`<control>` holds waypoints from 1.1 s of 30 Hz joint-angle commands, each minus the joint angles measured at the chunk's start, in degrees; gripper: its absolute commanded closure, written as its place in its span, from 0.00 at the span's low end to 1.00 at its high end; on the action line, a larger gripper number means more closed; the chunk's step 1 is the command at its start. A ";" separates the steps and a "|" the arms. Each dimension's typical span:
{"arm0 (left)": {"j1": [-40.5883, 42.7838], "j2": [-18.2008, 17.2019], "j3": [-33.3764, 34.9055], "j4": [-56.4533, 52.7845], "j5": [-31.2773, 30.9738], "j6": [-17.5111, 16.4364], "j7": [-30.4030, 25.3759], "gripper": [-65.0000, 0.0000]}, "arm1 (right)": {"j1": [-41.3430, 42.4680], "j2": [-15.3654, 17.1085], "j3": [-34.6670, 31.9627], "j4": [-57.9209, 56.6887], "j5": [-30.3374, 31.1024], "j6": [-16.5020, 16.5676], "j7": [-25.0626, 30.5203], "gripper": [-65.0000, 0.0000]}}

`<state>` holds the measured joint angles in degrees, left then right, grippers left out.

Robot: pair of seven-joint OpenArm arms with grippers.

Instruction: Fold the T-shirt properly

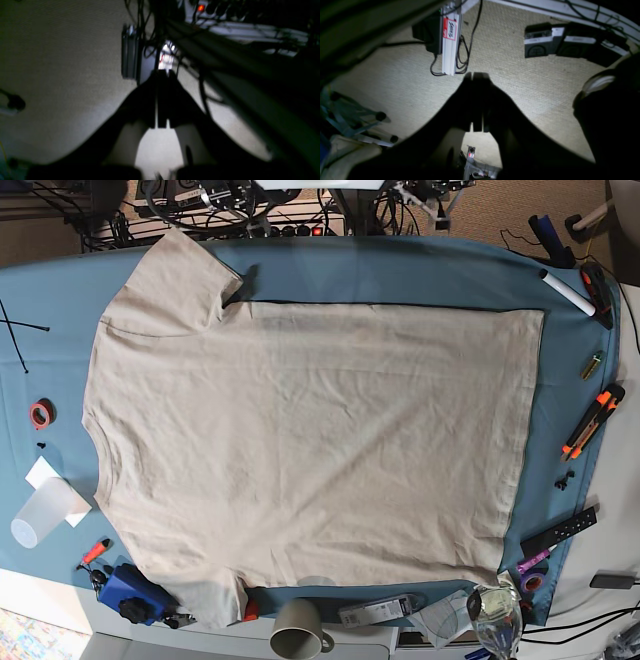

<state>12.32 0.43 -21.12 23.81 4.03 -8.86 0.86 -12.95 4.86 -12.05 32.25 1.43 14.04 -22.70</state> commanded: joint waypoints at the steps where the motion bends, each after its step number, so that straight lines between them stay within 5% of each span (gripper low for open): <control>1: 1.27 -0.70 -0.02 1.55 -1.92 -0.20 0.90 1.00 | -1.49 0.92 0.11 2.14 0.31 0.31 -0.92 1.00; 7: 9.44 -4.04 -0.02 11.85 -10.54 -0.20 5.62 1.00 | -10.51 6.25 0.11 17.59 0.33 0.28 -4.44 1.00; 17: 28.11 -7.61 -0.02 35.06 -15.89 -0.22 5.62 1.00 | -29.57 17.11 1.44 49.18 4.15 0.28 -9.77 1.00; 26: 44.83 -8.07 -0.04 60.08 -20.87 -3.10 10.38 1.00 | -45.35 17.64 16.55 75.23 14.08 0.33 -14.95 1.00; 33: 53.79 -8.09 -0.07 76.56 -20.76 -3.06 10.78 1.00 | -49.90 16.96 32.81 90.66 22.67 2.29 -19.74 1.00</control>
<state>64.88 -7.44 -20.95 99.77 -16.53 -11.86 12.36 -62.11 21.56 20.53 122.10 24.01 16.45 -43.33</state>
